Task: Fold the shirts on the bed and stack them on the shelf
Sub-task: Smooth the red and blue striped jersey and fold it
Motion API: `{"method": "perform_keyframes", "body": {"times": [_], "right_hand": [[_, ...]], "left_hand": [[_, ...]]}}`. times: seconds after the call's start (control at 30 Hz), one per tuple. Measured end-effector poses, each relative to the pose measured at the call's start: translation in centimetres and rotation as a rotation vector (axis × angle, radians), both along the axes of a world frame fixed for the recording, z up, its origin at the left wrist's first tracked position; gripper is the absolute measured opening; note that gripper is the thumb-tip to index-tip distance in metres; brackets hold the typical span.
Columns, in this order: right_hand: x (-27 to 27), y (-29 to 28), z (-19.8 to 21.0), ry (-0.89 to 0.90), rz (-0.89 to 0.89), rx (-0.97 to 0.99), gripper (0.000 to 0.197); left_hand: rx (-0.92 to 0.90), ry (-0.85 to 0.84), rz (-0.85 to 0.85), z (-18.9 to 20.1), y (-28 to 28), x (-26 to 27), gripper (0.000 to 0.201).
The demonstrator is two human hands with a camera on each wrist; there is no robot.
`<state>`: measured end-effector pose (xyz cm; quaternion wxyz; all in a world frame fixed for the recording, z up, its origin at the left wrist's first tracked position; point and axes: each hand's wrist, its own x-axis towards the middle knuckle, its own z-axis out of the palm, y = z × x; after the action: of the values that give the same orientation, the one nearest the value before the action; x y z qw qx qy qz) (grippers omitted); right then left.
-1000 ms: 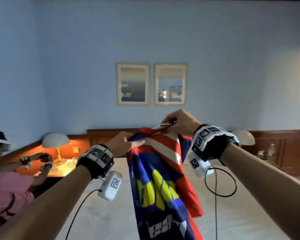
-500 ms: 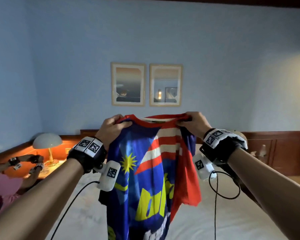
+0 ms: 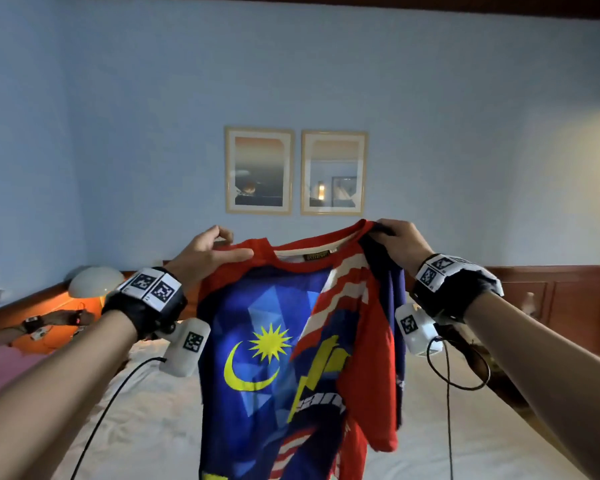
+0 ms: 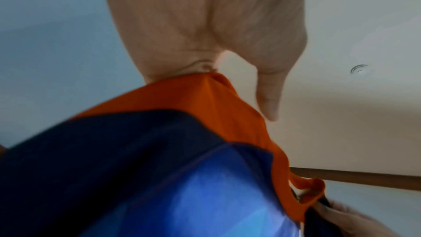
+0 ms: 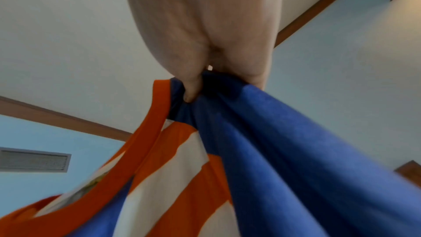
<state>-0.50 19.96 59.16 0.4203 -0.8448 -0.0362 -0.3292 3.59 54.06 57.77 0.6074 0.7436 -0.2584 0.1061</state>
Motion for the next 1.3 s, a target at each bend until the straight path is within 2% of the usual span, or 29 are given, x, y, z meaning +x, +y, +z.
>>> {"method": "perform_keyframes", "body": {"times": [0.07,0.13,0.2,0.23,0.37,0.47,0.57,0.67,0.77,0.87,0.93,1.0,1.03,1.1,1.23,1.3], "right_hand": [[-0.2,-0.3,0.0,0.015,-0.009,0.028,0.013],[-0.6,-0.3,0.2,0.030,-0.024,0.053,0.013],[-0.9,-0.4,0.5,0.039,-0.036,0.054,0.018],[-0.9,-0.5,0.6,0.037,-0.040,0.054,0.018],[-0.8,-0.7,0.8,0.056,0.012,0.022,0.006],[-0.7,-1.0,1.1,0.064,0.054,-0.037,0.012],[-0.6,-0.8,1.2,0.077,0.031,-0.107,0.010],[-0.4,-1.3,0.9,0.061,-0.039,-0.081,0.007],[-0.7,-1.8,0.0,0.158,-0.060,-0.238,0.012],[-0.5,-2.3,-1.8,0.148,-0.120,-0.225,0.007],[0.1,-2.3,-3.9,0.190,-0.180,-0.249,0.013],[0.9,-1.6,-6.6,0.296,-0.198,-0.288,0.019],[1.4,-1.0,-8.1,0.349,-0.192,-0.264,0.017],[2.5,0.8,-10.9,0.447,-0.097,-0.092,0.003],[4.3,5.7,-14.4,0.581,0.122,0.161,0.009],[5.9,8.5,-15.2,0.615,0.227,0.343,0.022]], "left_hand": [[0.078,0.022,0.085,0.2,0.6,0.8,0.023],[0.340,0.001,0.204,-0.1,1.3,1.5,0.007],[0.482,-0.013,0.248,-0.6,1.7,1.8,0.020],[0.461,-0.017,0.242,-0.8,1.8,1.6,0.022],[0.138,-0.006,0.204,-1.3,2.1,1.4,0.015],[0.039,-0.031,0.177,-1.7,1.9,1.3,0.007],[0.105,-0.076,0.135,-1.7,1.8,1.3,0.014],[0.122,-0.093,0.178,-1.8,2.3,1.9,0.019],[0.155,-0.063,0.218,-2.6,2.4,1.7,0.015],[0.122,-0.035,0.218,-4.6,2.2,1.1,0.013],[0.245,-0.046,0.221,-7.0,2.6,1.1,0.020],[0.372,-0.046,0.269,-10.1,3.0,1.2,0.019],[0.377,-0.046,0.307,-11.7,3.3,1.1,0.014],[0.348,0.003,0.366,-14.4,3.8,0.5,0.009],[0.286,0.162,0.480,-18.5,7.4,-0.4,0.007],[0.210,0.189,0.530,-19.0,9.9,-1.2,0.013]]}}
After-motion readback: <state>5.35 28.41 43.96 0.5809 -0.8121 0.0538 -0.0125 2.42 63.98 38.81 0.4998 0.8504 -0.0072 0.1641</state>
